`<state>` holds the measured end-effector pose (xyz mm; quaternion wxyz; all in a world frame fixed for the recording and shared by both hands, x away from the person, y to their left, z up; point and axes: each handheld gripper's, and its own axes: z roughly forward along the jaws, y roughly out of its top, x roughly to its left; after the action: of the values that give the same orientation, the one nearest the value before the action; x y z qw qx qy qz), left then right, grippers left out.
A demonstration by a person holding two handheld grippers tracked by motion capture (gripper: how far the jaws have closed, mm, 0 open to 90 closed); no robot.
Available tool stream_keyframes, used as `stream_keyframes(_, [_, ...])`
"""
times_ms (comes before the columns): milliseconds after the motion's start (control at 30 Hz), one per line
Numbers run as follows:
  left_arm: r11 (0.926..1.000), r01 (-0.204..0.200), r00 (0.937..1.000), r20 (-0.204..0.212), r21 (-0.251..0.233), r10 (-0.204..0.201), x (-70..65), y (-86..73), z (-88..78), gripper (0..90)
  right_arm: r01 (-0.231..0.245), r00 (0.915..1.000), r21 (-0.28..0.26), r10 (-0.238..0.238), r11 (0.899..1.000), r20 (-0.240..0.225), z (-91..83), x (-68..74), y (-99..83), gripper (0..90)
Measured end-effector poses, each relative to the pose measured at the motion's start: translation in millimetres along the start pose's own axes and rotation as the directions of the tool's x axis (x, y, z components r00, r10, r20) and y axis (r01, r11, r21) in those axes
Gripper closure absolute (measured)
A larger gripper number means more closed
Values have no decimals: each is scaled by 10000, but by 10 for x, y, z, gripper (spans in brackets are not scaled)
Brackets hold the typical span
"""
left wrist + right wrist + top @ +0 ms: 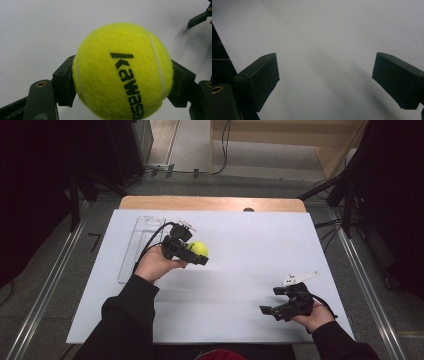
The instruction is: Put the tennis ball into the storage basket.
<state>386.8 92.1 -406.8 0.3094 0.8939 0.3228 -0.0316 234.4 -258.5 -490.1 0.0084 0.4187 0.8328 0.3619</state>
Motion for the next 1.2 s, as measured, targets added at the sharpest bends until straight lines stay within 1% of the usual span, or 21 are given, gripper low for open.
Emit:
stream_keyframes(33, [10000,-52,10000,-82,18,52,14,-3,-22,264,2,10000,2,-2,10000,-1,0,0,0,53])
stream_keyframes(100, [10000,-28,9999,-124,-2,28,17,-4,-30,264,15,10000,7,-15,10000,-6,0,-1,0,54])
stream_keyframes(133, [10000,59,9998,-183,-54,-60,26,-8,-44,264,26,10000,8,-26,10000,-7,1,-1,0,54])
stream_keyframes(300, [9999,66,9997,-220,-91,-68,53,-15,-78,264,22,10000,9,-22,10000,-7,1,-1,0,54])
stream_keyframes(367, [9997,144,9995,-284,-177,-149,68,-21,-102,264,25,10000,14,-25,10000,-8,1,-1,0,53])
stream_keyframes(600, [9995,213,9993,-291,-247,-220,108,-33,-145,264,25,10000,0,-25,10000,-7,1,0,0,54])
stream_keyframes(800, [9984,409,9985,-346,-383,-422,141,-47,-180,265,32,10000,9,-32,10000,-17,1,-1,0,53])
stream_keyframes(867, [9986,372,9987,-336,-372,-384,157,-50,-194,264,12,10000,13,-12,10000,-14,2,1,0,54])
stream_keyframes(900, [9982,432,9984,-342,-421,-447,163,-52,-207,265,11,10000,18,-11,10000,-14,1,1,0,54])
stream_keyframes(1033, [9979,468,9982,-366,-447,-485,175,-56,-231,264,16,10000,13,-16,10000,-14,1,-1,0,54])
stream_keyframes(1067, [9973,535,9977,-381,-512,-555,183,-60,-245,264,19,10000,15,-19,10000,-17,1,0,0,53])
stream_keyframes(1200, [9970,558,9974,-423,-533,-581,200,-65,-272,264,27,10000,6,-27,10000,-9,1,-1,0,53])
